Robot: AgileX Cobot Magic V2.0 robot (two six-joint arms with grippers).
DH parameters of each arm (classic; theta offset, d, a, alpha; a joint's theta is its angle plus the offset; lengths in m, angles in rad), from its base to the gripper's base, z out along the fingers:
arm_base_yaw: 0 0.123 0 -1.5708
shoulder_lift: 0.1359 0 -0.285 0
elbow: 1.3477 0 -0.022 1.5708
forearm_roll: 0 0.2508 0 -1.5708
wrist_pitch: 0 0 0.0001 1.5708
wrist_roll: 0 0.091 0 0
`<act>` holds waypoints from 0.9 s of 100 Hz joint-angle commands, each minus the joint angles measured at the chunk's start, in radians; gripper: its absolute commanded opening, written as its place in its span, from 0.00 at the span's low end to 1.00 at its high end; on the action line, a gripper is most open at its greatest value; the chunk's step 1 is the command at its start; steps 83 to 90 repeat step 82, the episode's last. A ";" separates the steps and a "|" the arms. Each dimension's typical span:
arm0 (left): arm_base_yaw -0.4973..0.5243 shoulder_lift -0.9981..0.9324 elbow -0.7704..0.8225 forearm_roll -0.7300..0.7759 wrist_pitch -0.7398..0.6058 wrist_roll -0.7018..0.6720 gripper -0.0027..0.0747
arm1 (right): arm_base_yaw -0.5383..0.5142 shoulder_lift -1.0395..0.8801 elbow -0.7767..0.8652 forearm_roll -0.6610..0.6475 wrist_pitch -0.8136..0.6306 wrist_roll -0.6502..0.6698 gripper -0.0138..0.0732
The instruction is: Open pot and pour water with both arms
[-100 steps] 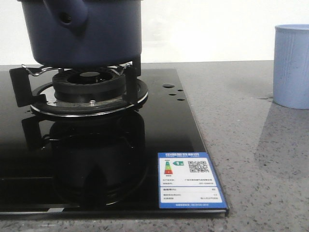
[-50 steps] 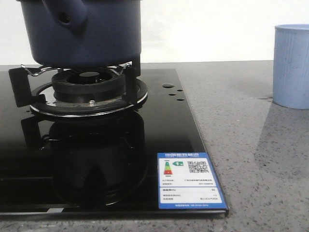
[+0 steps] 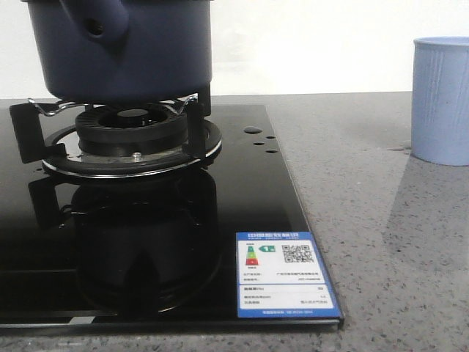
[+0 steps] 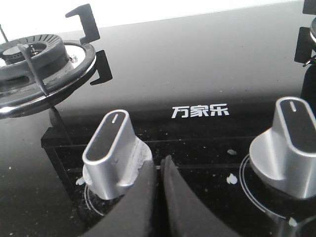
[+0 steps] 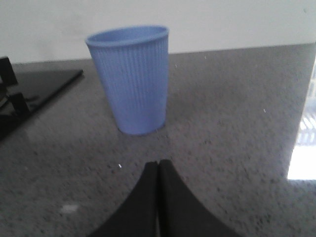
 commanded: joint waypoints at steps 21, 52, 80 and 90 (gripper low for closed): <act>0.000 -0.024 0.033 -0.014 -0.025 -0.010 0.01 | -0.063 -0.013 0.022 -0.008 0.104 -0.117 0.08; 0.000 -0.024 0.033 -0.014 -0.025 -0.010 0.01 | -0.110 -0.013 0.022 -0.004 0.100 -0.117 0.08; 0.000 -0.024 0.033 -0.014 -0.025 -0.010 0.01 | -0.110 -0.013 0.022 -0.004 0.098 -0.117 0.08; 0.000 -0.024 0.033 -0.014 -0.025 -0.010 0.01 | -0.110 -0.013 0.022 -0.004 0.098 -0.117 0.08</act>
